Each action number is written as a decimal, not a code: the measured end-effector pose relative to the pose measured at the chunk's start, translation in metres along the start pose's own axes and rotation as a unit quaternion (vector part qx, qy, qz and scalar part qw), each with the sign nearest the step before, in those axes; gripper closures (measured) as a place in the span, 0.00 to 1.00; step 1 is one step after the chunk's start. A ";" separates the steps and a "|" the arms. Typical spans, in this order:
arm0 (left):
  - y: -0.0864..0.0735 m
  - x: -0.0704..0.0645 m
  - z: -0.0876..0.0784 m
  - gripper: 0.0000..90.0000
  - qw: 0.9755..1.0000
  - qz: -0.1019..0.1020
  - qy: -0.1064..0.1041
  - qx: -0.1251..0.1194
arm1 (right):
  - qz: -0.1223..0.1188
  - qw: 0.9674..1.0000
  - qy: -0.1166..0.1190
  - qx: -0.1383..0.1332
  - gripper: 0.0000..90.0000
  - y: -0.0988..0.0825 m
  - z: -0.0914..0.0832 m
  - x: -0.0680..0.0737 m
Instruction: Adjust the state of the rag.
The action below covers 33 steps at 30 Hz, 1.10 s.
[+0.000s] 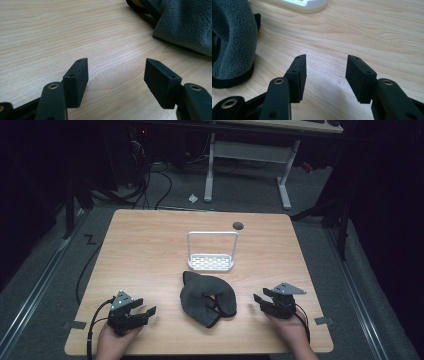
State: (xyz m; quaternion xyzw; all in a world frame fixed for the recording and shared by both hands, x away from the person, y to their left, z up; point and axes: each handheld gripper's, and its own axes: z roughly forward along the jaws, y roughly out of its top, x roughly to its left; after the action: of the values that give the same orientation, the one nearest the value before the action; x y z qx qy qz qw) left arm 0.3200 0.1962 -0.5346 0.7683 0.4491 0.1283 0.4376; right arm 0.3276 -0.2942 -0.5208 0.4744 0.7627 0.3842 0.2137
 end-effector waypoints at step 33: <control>-0.002 0.000 0.001 0.40 1.000 -0.004 -0.006 0.003 | -0.003 1.000 0.004 0.004 0.55 0.000 0.004 0.001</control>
State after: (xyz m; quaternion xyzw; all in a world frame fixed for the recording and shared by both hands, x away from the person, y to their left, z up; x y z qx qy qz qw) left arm 0.3193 0.1965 -0.5364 0.7690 0.4495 0.1203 0.4384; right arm 0.3301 -0.2920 -0.5230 0.4712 0.7666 0.3823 0.2099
